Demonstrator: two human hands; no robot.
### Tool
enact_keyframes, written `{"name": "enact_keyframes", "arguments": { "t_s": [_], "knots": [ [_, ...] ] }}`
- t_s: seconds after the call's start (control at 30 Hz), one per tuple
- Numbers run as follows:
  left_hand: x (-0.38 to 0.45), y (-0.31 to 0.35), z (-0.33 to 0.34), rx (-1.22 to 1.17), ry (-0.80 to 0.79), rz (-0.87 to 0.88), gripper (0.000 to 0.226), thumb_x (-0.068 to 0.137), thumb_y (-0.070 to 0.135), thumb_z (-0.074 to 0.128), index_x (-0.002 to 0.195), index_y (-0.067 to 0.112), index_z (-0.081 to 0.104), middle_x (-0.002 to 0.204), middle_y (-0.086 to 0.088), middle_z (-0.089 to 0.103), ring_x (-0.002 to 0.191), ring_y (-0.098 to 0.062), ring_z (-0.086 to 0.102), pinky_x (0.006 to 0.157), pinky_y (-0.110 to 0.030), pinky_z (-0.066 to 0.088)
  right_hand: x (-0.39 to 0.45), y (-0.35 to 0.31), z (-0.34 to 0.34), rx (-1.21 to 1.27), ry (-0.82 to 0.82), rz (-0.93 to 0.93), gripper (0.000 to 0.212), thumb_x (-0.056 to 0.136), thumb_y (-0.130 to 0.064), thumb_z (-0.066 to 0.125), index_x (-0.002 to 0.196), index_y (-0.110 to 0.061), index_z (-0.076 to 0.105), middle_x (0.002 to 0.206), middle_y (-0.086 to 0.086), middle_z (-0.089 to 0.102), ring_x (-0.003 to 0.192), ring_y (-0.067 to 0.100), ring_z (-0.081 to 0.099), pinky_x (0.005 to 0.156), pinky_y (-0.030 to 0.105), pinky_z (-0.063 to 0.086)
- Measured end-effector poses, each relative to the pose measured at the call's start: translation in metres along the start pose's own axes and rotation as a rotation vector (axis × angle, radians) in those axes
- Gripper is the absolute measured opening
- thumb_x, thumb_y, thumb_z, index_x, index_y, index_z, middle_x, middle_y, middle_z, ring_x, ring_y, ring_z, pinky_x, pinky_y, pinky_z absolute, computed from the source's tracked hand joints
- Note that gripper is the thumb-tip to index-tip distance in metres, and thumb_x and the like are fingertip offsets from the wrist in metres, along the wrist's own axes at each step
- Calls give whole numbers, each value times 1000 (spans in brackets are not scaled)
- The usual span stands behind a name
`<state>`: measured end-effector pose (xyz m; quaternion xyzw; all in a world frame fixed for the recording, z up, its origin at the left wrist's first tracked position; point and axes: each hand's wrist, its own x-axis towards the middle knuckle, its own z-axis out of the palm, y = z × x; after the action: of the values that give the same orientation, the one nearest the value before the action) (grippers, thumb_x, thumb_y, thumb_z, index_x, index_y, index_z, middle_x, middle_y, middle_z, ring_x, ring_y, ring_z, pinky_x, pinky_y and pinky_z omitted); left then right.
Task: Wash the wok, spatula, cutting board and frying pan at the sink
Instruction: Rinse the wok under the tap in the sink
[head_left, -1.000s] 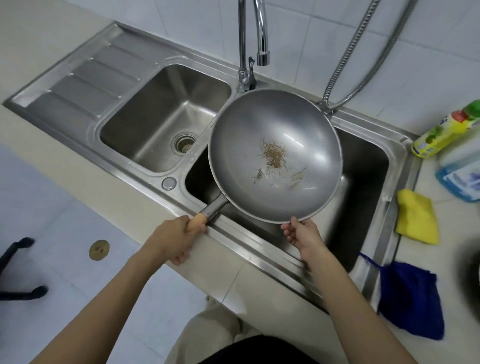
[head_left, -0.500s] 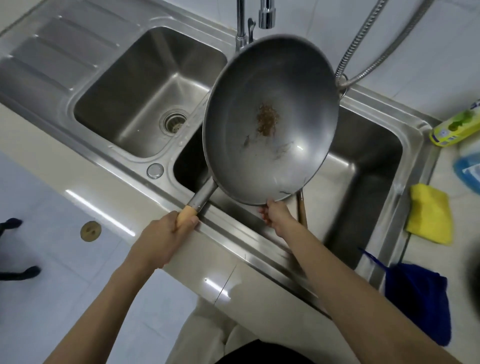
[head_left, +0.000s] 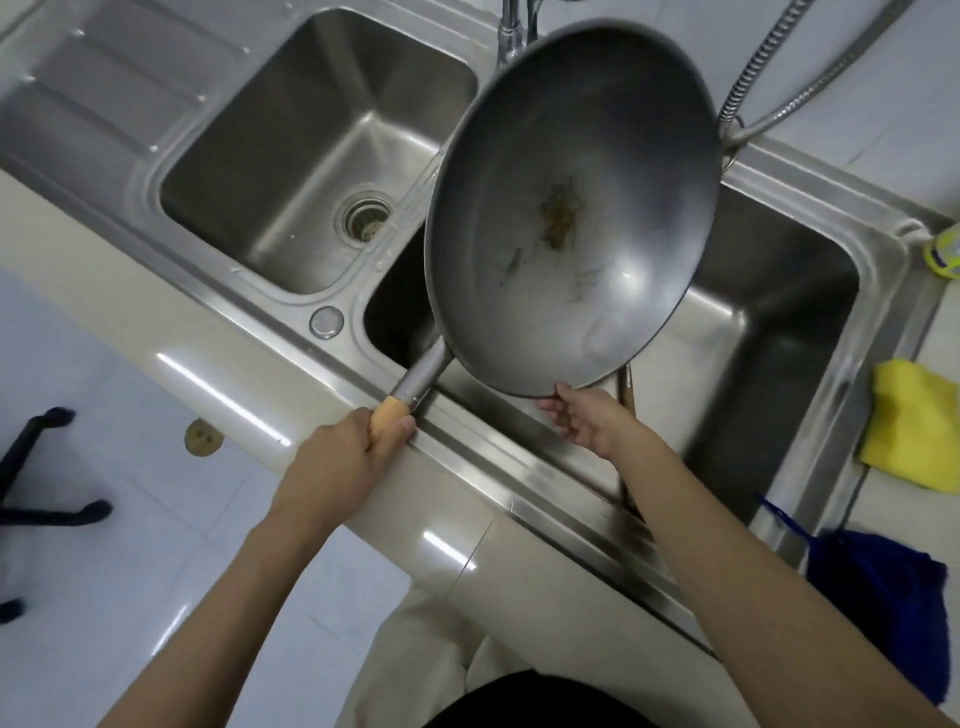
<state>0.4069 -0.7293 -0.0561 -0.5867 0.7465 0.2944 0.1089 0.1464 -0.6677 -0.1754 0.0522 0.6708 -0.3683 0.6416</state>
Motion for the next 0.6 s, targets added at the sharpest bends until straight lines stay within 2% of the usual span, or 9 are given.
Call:
{"name": "enact_keyframes", "arguments": {
  "t_s": [0.1, 0.2, 0.3, 0.37, 0.4, 0.47, 0.5, 0.6],
  "knots": [
    [1, 0, -2, 61, -27, 20, 48, 91, 65, 36, 86, 19, 50, 73, 1, 55, 64, -16, 54, 55, -27, 36, -17, 12, -17, 8, 47, -61, 22, 101, -25, 44, 87, -15, 58, 61, -6, 68, 56, 7, 50, 50, 20, 33],
    [-4, 5, -5, 236, 72, 46, 49, 92, 65, 35, 90, 18, 46, 76, 0, 53, 72, -23, 55, 60, -31, 38, -35, 22, -25, 15, 139, -166, 19, 100, -23, 46, 89, -11, 57, 68, 0, 66, 47, 5, 50, 42, 16, 34],
    [-10, 9, -7, 432, 188, 99, 49, 95, 63, 28, 102, 18, 47, 84, -2, 62, 80, -28, 64, 61, -33, 40, -54, 25, -28, 8, 194, -261, 19, 100, -20, 46, 98, -5, 57, 75, 3, 65, 45, 4, 49, 40, 14, 35],
    [-15, 14, -7, 545, 224, 139, 49, 98, 60, 23, 108, 18, 46, 85, 0, 66, 79, -27, 67, 59, -31, 40, -64, 26, -25, -4, 230, -316, 22, 100, -20, 44, 92, -4, 57, 75, 5, 65, 45, 5, 49, 38, 13, 35],
    [-17, 16, -7, 566, 213, 142, 49, 99, 58, 21, 110, 18, 45, 81, 2, 64, 79, -26, 68, 59, -32, 42, -68, 26, -25, -18, 252, -341, 24, 101, -20, 43, 87, -5, 57, 75, 6, 65, 48, 7, 49, 38, 13, 35],
    [-17, 21, -11, 563, 168, 158, 45, 100, 56, 19, 111, 20, 44, 69, 7, 46, 83, -26, 68, 64, -35, 49, -82, 27, -25, -38, 273, -374, 28, 101, -21, 43, 80, -7, 57, 73, 7, 66, 52, 12, 49, 42, 16, 37],
    [-16, 21, -14, 546, 141, 167, 44, 101, 55, 18, 112, 22, 45, 68, 8, 41, 86, -26, 68, 68, -36, 51, -94, 28, -28, -84, 275, -400, 29, 100, -23, 45, 79, -7, 58, 70, 6, 67, 53, 14, 51, 46, 18, 39],
    [-8, 16, -18, 461, 93, 177, 49, 98, 59, 18, 110, 24, 49, 90, 1, 63, 91, -26, 66, 74, -35, 51, -137, 25, -41, -487, 426, -571, 32, 96, -32, 52, 73, -11, 60, 62, 1, 64, 58, 15, 57, 56, 26, 41]
  ]
}}
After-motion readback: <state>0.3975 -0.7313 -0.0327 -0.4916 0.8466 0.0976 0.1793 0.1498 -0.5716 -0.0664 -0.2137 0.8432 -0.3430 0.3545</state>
